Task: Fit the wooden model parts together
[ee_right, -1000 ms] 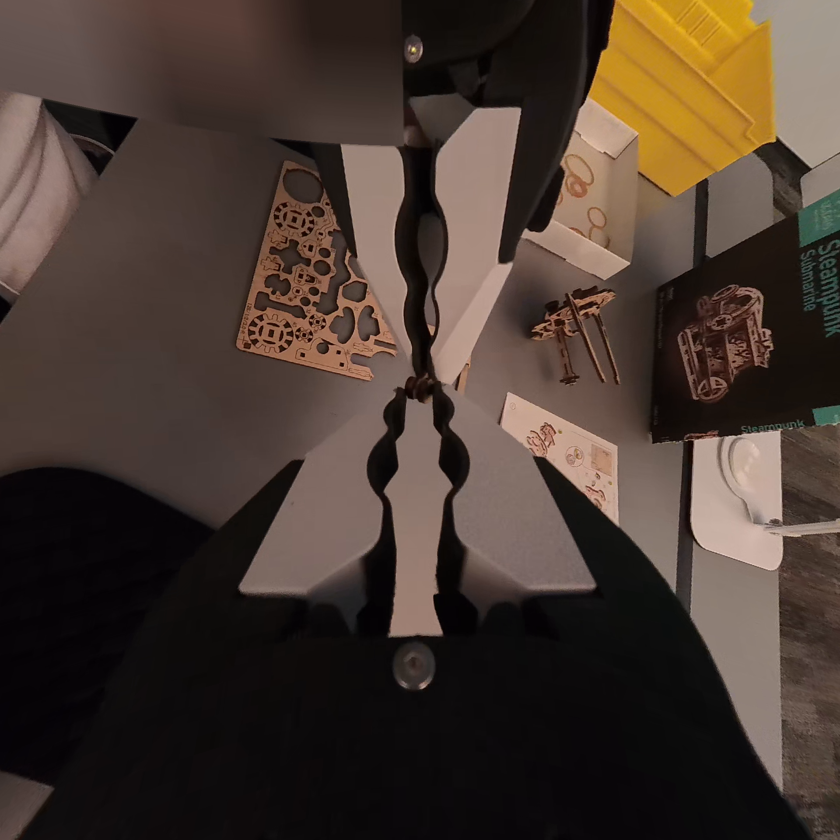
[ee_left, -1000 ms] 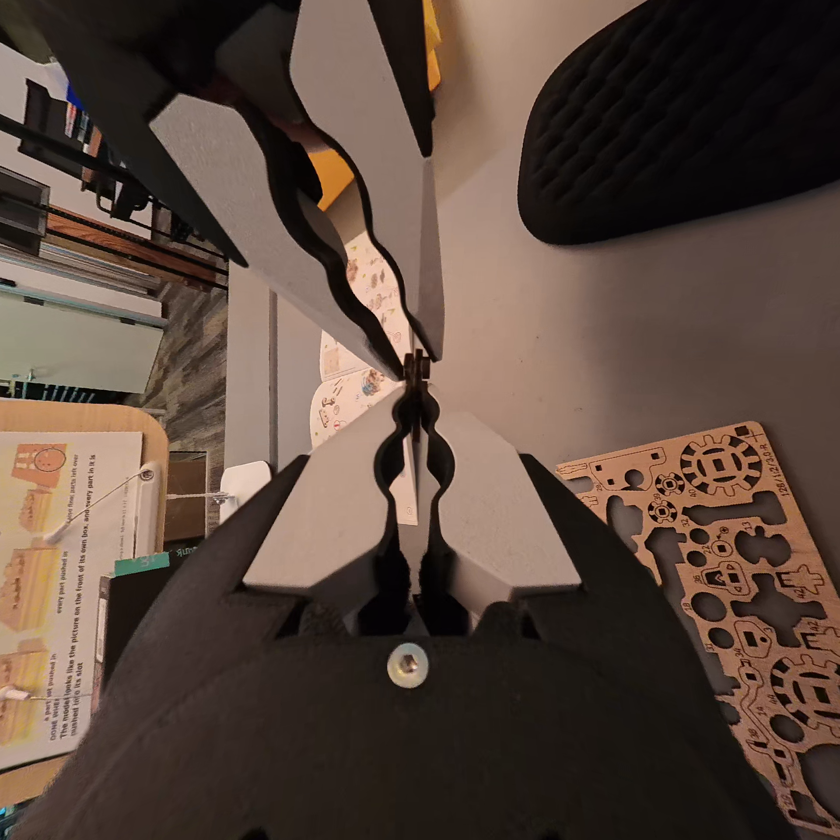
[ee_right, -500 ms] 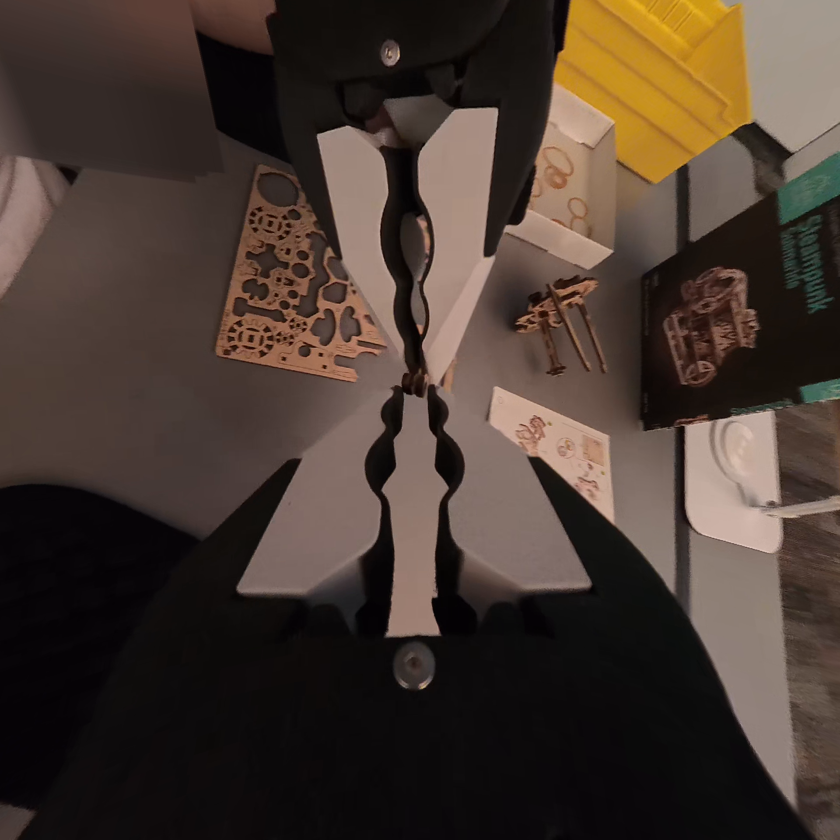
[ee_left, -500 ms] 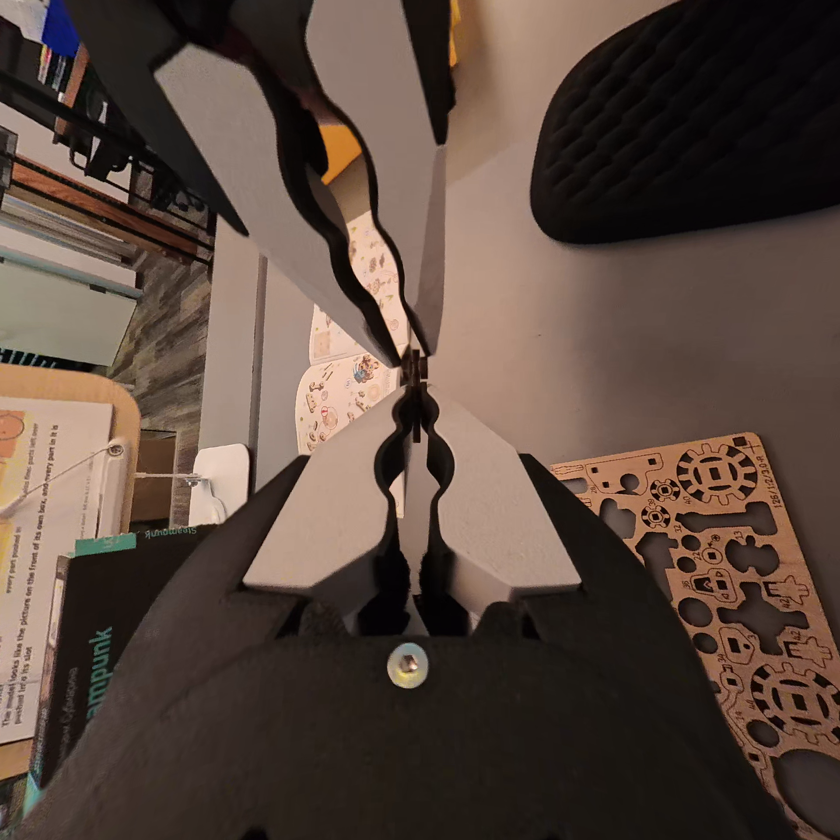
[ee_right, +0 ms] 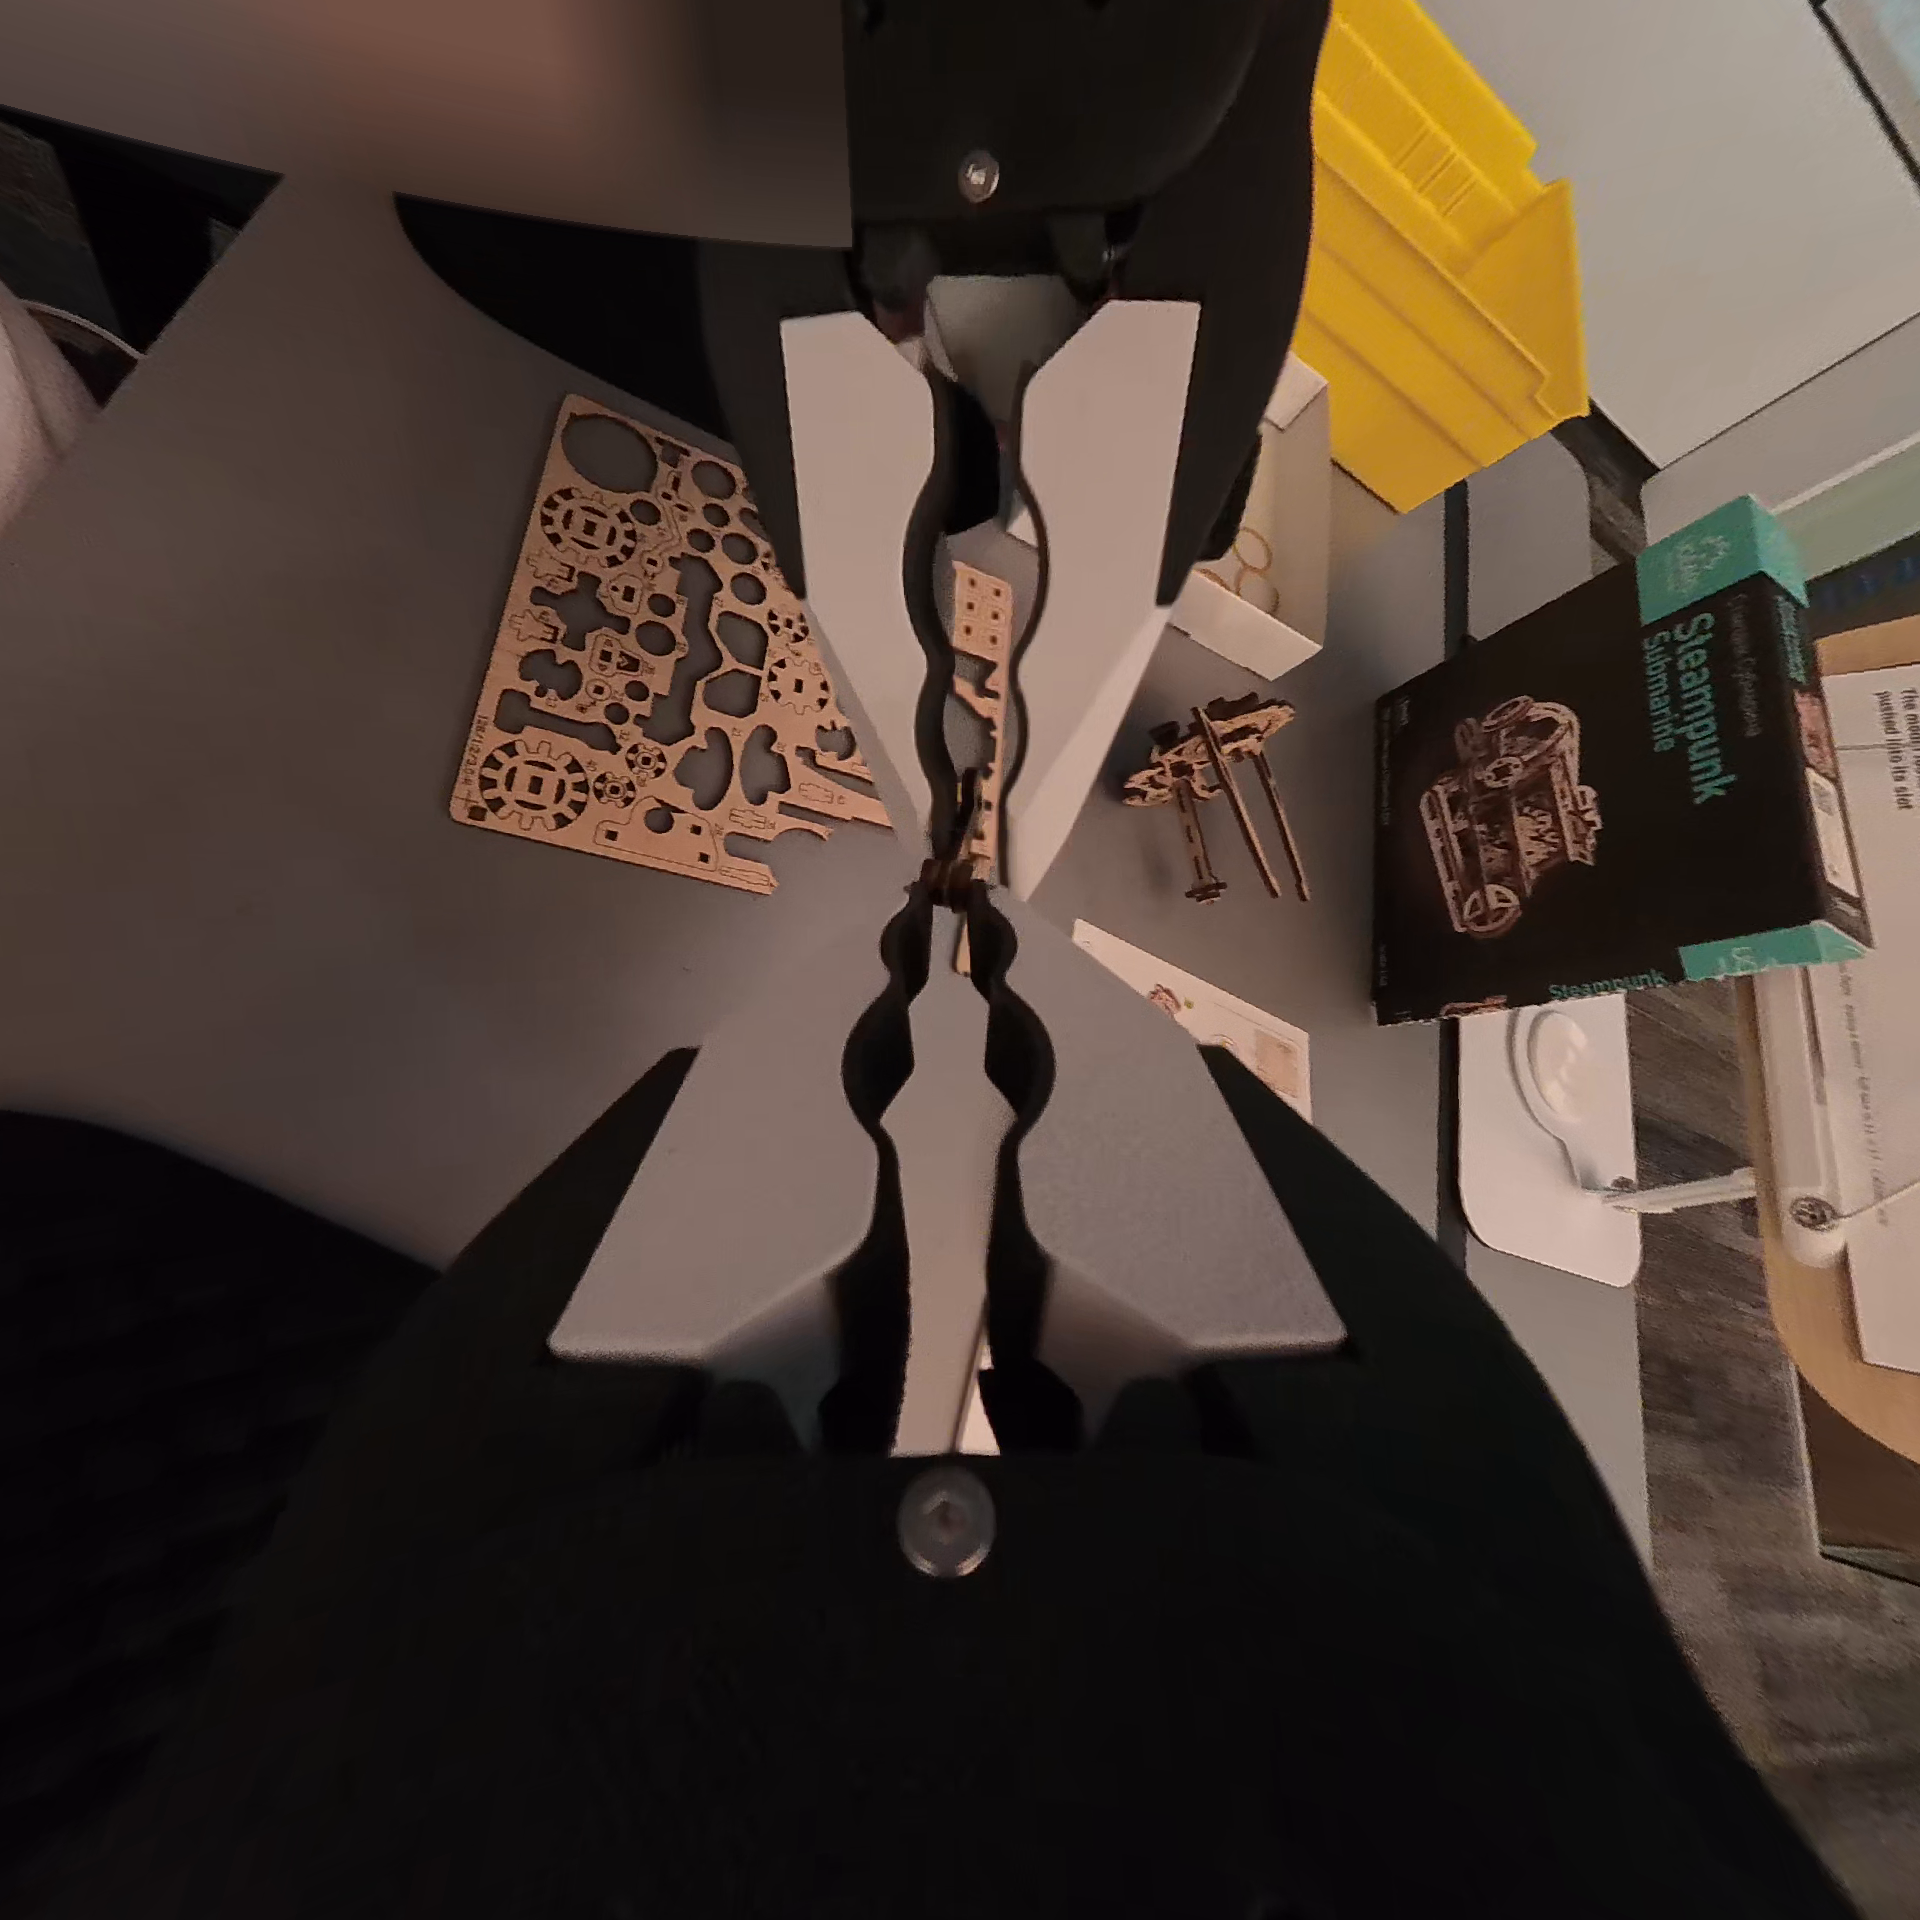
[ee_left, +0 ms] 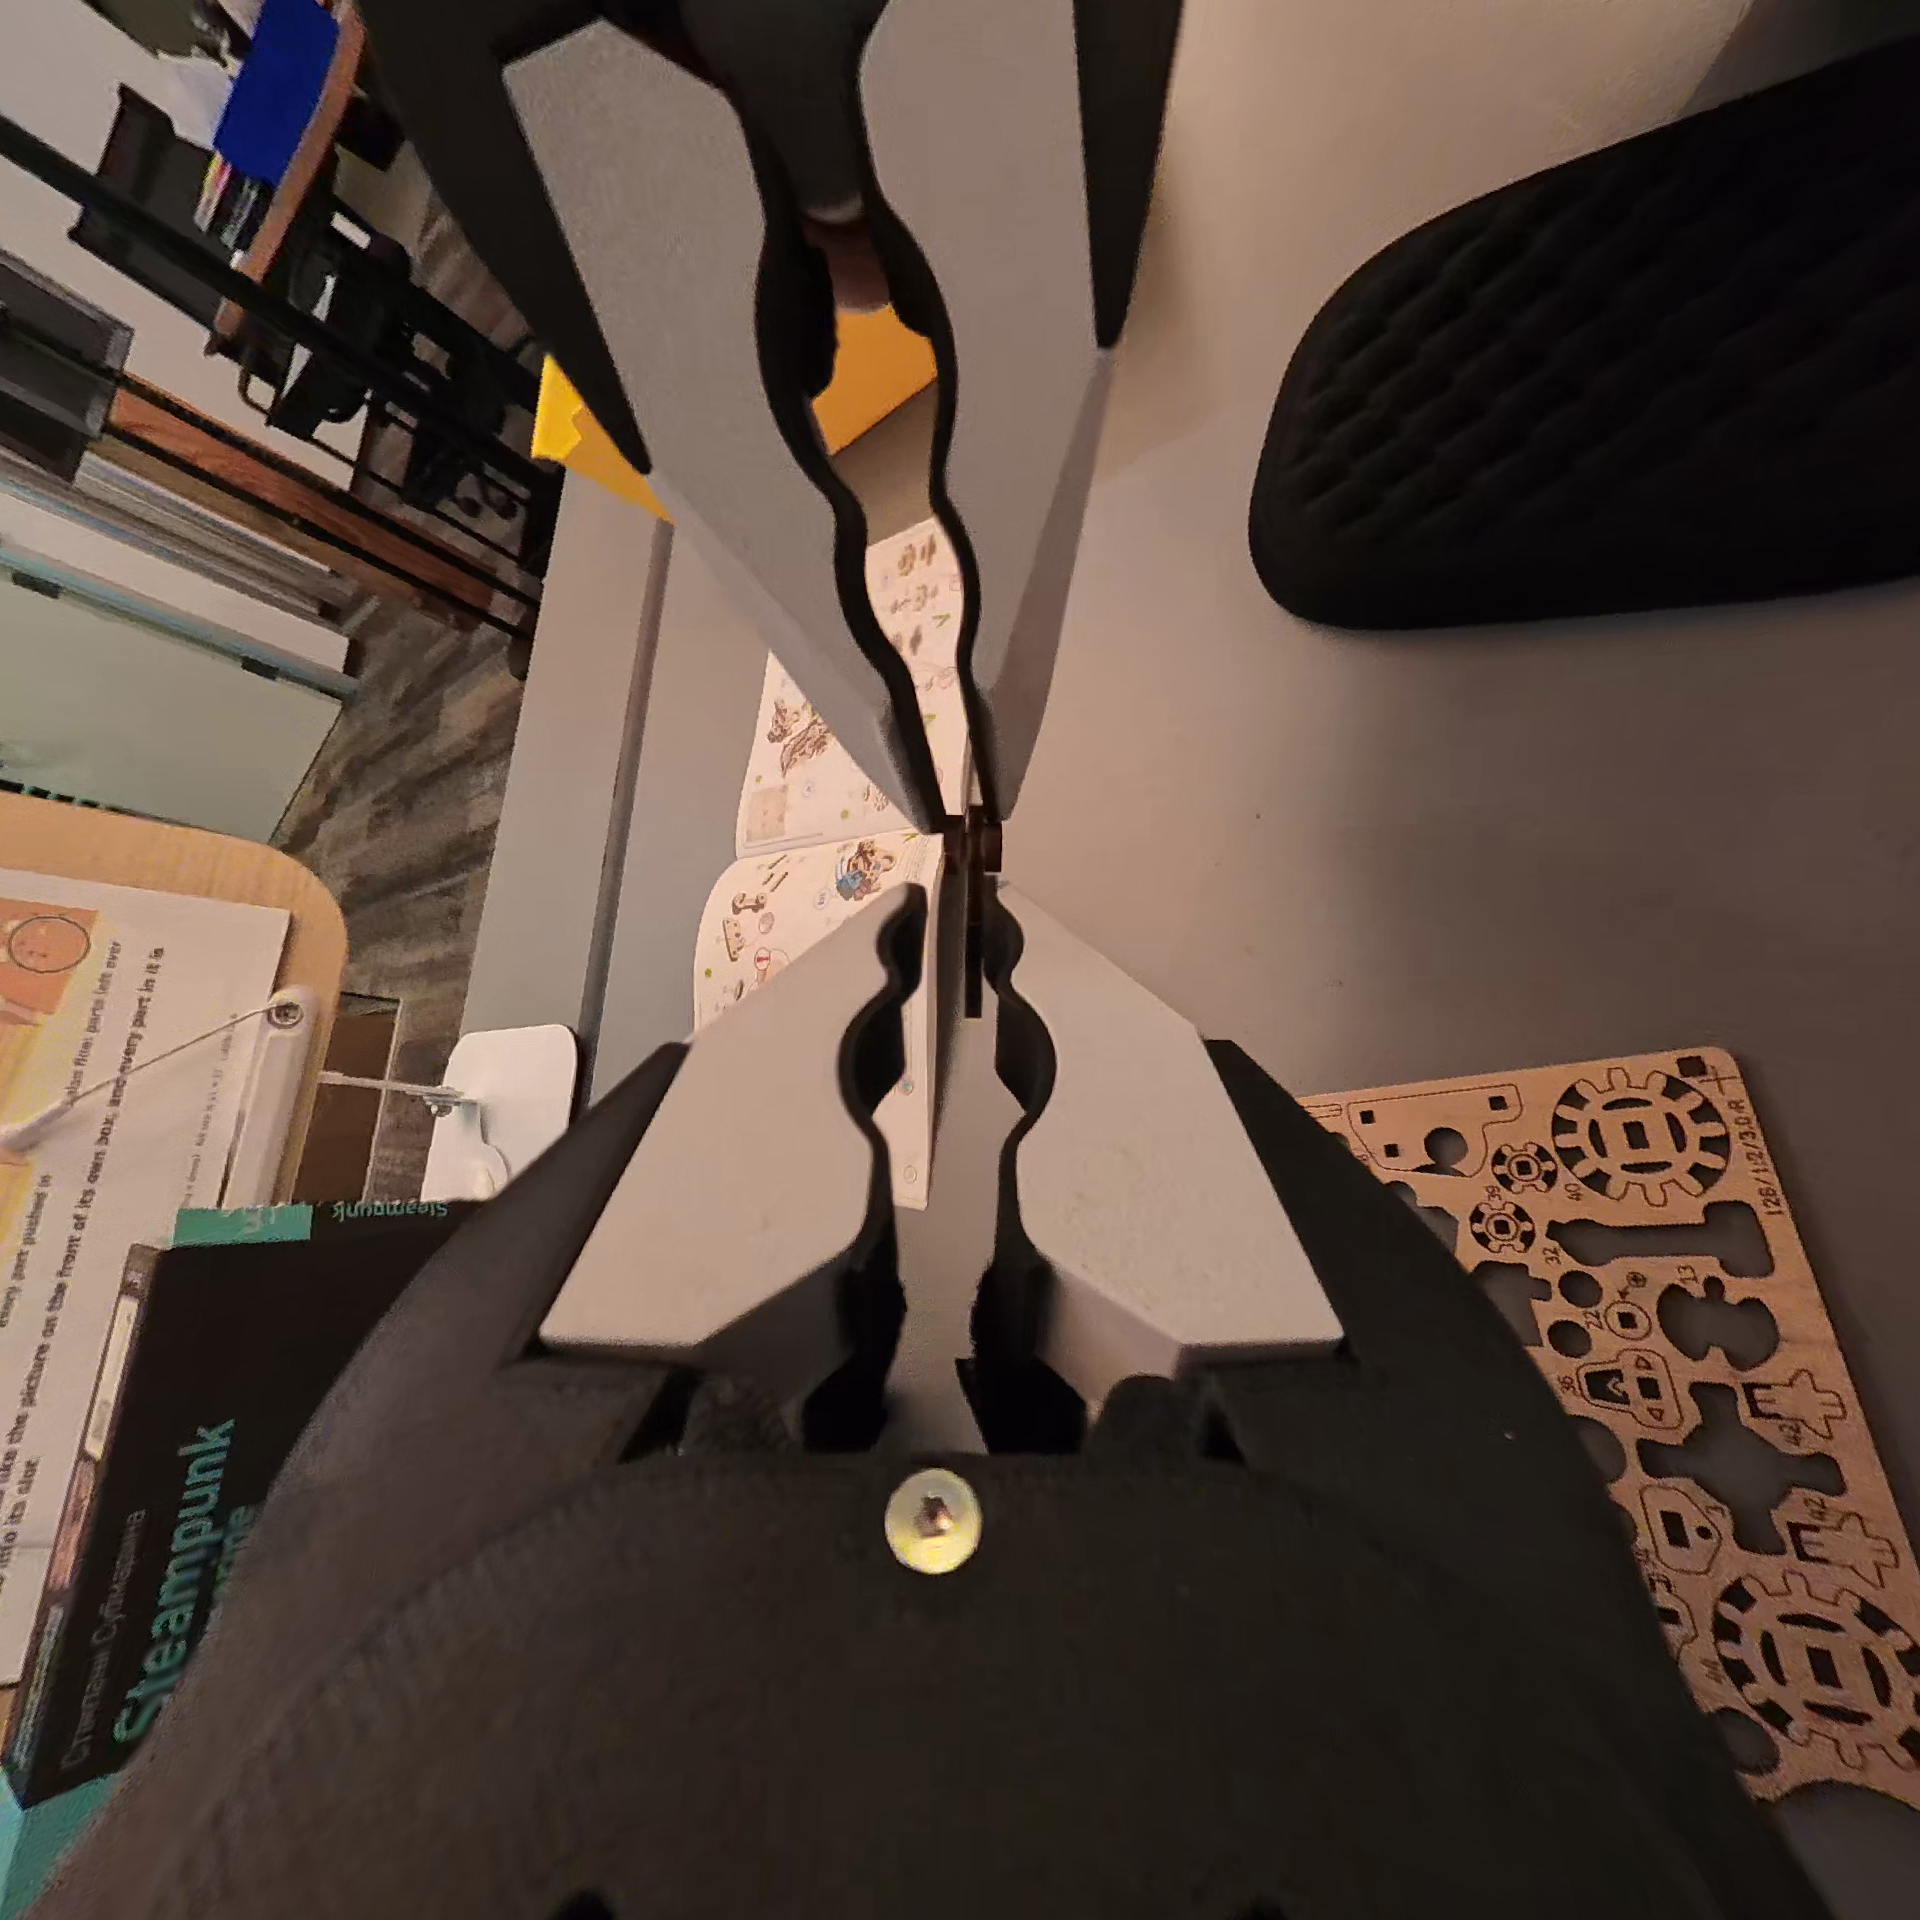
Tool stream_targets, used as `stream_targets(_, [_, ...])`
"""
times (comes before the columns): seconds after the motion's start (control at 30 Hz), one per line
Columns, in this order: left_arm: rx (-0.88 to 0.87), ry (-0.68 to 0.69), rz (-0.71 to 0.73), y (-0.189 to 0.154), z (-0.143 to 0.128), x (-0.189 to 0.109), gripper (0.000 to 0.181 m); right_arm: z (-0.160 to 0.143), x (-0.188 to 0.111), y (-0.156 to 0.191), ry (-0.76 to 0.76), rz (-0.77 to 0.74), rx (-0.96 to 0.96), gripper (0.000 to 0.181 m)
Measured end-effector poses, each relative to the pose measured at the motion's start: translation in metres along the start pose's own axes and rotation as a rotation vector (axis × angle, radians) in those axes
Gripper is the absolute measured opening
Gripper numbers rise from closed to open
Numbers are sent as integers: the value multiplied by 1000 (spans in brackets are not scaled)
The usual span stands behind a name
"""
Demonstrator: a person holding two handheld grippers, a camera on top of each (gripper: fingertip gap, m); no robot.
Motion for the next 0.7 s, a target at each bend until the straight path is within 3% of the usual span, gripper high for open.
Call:
stream_targets(0.2, [153,-19,38,-10,-2,3,0,-2,1,1,15,20,1,5])
stream_targets(0.63, [52,32,-97,-13,-1,7,0,-7,7,5,23,114,11,5])
stream_targets(0.7, [49,10,-41,-10,-1,6,20,-7,6,5,10,127,20,5])
Point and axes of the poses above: each gripper's, where its closed fingertips meet, x out along the fingers, z out of its top, y = z × x across the jaws, the point moved 10 cm from there along -x, back along the fingers, and after that the axes turned 6 degrees about -y, right-handed, at the moved point
